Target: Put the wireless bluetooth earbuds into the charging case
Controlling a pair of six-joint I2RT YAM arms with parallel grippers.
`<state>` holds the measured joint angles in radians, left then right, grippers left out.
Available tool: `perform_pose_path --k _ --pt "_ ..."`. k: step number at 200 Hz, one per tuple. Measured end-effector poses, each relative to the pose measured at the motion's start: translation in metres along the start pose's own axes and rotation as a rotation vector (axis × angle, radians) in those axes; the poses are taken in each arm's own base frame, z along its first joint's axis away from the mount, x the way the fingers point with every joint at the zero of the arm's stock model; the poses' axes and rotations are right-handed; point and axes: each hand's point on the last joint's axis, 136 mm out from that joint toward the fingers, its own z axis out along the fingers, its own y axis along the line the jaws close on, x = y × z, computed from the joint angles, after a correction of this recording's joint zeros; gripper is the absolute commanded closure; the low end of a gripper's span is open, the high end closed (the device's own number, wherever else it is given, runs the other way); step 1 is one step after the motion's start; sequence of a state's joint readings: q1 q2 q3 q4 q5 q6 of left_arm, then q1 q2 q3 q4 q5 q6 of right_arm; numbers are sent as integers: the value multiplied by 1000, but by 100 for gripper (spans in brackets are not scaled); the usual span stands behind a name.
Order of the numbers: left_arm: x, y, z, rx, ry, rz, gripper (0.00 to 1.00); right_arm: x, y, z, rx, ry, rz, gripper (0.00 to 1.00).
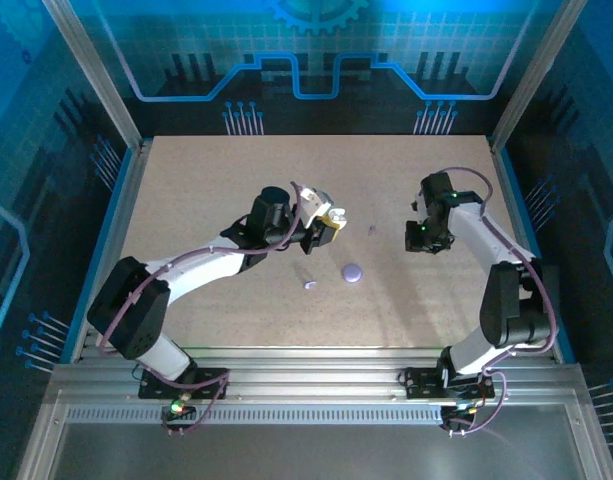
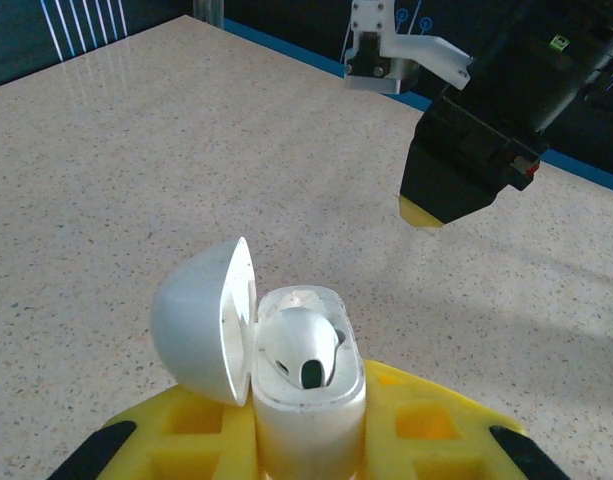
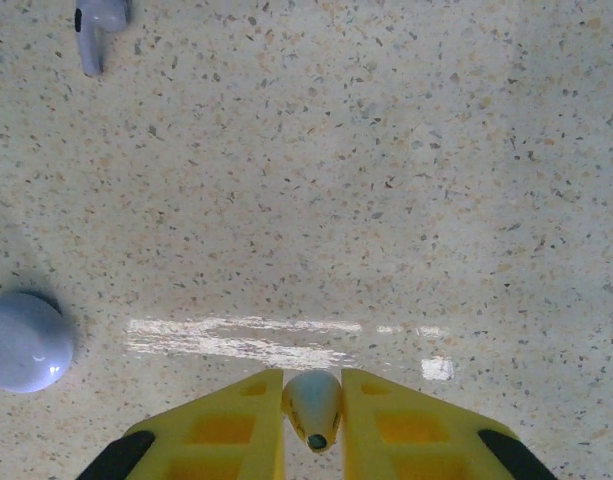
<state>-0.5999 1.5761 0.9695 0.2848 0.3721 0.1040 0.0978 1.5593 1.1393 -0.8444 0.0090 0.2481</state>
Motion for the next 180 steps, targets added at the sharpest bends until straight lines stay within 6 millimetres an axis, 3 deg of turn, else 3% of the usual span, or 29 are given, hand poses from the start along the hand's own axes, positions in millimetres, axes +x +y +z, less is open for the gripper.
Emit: perform_pose_path --k 134,180 --pt "0 -2 11 25 2 -2 81 -4 21 -38 -143 -193 79 82" --pt "6 -5 21 38 15 -6 81 -6 27 -42 -180 -219 93 82"
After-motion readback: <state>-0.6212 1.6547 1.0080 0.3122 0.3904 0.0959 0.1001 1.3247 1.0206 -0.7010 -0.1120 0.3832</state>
